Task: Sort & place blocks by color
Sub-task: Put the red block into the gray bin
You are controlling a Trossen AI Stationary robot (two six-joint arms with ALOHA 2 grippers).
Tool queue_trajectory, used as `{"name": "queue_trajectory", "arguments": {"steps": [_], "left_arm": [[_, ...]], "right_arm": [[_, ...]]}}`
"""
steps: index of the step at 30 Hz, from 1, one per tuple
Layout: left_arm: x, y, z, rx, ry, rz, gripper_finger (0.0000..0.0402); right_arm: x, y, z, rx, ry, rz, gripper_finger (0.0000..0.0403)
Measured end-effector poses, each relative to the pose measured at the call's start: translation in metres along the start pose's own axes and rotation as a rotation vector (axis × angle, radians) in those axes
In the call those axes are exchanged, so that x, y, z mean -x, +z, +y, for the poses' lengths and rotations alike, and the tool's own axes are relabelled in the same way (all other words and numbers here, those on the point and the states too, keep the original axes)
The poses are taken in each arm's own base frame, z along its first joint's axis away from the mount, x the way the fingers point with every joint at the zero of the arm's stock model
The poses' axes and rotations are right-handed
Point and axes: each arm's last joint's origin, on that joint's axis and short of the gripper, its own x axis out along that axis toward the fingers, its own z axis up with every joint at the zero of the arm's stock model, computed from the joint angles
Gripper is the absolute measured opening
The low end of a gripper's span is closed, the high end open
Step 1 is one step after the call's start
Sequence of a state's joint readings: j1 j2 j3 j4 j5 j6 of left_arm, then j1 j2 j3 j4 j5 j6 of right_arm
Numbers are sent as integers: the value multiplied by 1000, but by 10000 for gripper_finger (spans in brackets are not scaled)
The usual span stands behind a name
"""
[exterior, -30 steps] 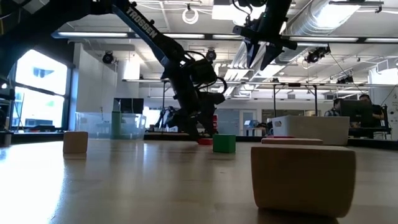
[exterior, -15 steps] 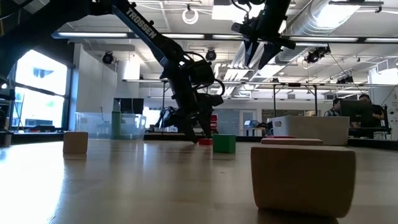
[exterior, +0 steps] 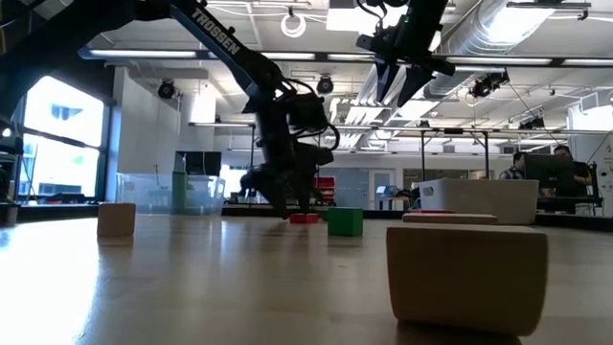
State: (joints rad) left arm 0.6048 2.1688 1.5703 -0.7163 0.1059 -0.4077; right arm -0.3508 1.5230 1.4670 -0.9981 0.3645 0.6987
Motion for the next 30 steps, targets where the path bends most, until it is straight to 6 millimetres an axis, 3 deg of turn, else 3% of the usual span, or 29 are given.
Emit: {"name": "queue_trajectory", "arguments": {"steps": [8, 14, 30], "left_arm": [[6, -4, 1, -15, 17, 24, 229], [26, -1, -1, -6, 24, -46, 229], [13, -6, -18, -19, 64, -76, 229]], "right_arm": [[0, 0, 0, 1, -1, -1, 201], [0, 0, 0, 9, -2, -1, 201], [0, 0, 0, 26, -1, -1, 201]]}}
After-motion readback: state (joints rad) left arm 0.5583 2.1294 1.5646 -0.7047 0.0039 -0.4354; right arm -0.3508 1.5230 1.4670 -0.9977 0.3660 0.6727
